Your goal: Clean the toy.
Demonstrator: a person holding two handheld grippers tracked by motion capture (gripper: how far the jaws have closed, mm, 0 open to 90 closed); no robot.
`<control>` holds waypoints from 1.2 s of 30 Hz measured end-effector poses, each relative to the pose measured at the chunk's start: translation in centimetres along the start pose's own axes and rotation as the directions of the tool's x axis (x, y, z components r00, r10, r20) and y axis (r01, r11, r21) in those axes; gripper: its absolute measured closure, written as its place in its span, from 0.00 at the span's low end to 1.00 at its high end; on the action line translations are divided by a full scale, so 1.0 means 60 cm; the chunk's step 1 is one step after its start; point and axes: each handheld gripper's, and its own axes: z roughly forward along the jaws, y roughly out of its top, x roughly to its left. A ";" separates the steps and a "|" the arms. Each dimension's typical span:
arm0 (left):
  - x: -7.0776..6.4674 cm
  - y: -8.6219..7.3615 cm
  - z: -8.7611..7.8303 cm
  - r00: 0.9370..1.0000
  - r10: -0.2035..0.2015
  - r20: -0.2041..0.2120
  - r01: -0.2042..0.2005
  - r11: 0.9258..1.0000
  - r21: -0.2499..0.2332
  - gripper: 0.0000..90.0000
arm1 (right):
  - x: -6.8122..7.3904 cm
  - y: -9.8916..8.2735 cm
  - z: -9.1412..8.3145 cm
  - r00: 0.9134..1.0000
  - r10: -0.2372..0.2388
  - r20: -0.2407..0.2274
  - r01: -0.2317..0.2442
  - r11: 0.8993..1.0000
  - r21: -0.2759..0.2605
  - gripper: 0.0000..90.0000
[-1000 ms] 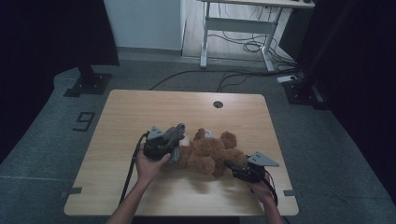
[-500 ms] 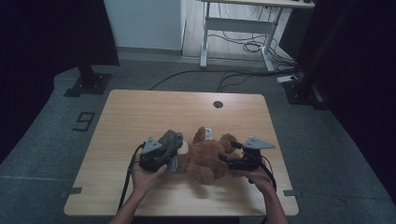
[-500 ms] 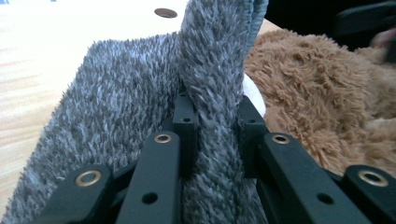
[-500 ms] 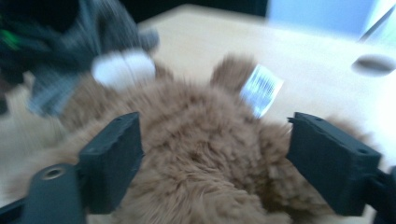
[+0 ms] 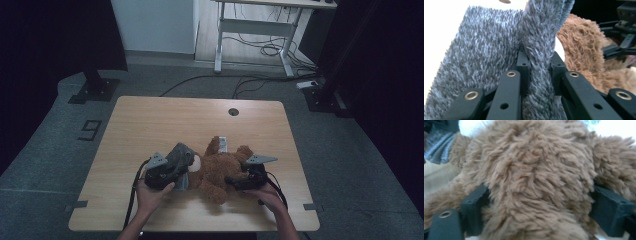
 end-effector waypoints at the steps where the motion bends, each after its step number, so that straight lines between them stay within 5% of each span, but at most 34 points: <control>1: 0.000 0.000 0.000 1.000 -0.004 0.004 0.004 1.000 0.001 0.83 | 0.000 -0.003 0.001 1.000 0.002 0.003 -0.002 1.000 0.001 0.20; 4: 0.000 0.000 -0.001 1.000 -0.008 0.004 0.008 1.000 -0.001 0.83 | 0.005 -0.009 -0.001 0.999 -0.015 0.030 0.015 0.999 -0.030 0.38; 8: 0.002 -0.001 -0.002 1.000 -0.015 0.001 0.015 1.000 -0.016 0.83 | 0.022 -0.012 -0.004 0.992 -0.089 0.093 0.098 0.991 -0.088 0.54; 12: 0.004 0.005 0.002 1.000 -0.021 0.007 0.021 0.999 -0.025 0.83 | 0.032 -0.002 -0.001 0.965 -0.177 0.195 0.204 0.970 -0.129 0.60; 17: 0.012 0.023 0.019 0.999 -0.037 -0.020 0.036 0.999 -0.034 0.83 | 0.027 0.014 0.010 0.929 -0.193 0.316 0.259 0.948 -0.183 0.61; 19: 0.010 0.036 0.020 0.999 -0.046 -0.009 0.045 0.998 -0.044 0.83 | 0.021 0.011 0.013 0.932 -0.182 0.312 0.249 0.950 -0.189 0.60; 25: -0.051 0.094 0.043 0.998 0.050 0.034 -0.049 0.998 -0.032 0.83 | 0.013 -0.010 0.011 0.935 -0.210 0.286 0.270 0.944 -0.190 0.57; 31: -0.137 0.143 0.139 0.989 0.137 0.063 -0.140 0.989 0.045 0.82 | 0.016 -0.019 0.007 0.933 -0.233 0.273 0.289 0.939 -0.186 0.55; 36: -0.186 0.146 0.225 0.974 0.226 0.004 -0.224 0.962 0.159 0.81 | 0.017 -0.024 0.006 0.933 -0.235 0.272 0.291 0.938 -0.188 0.55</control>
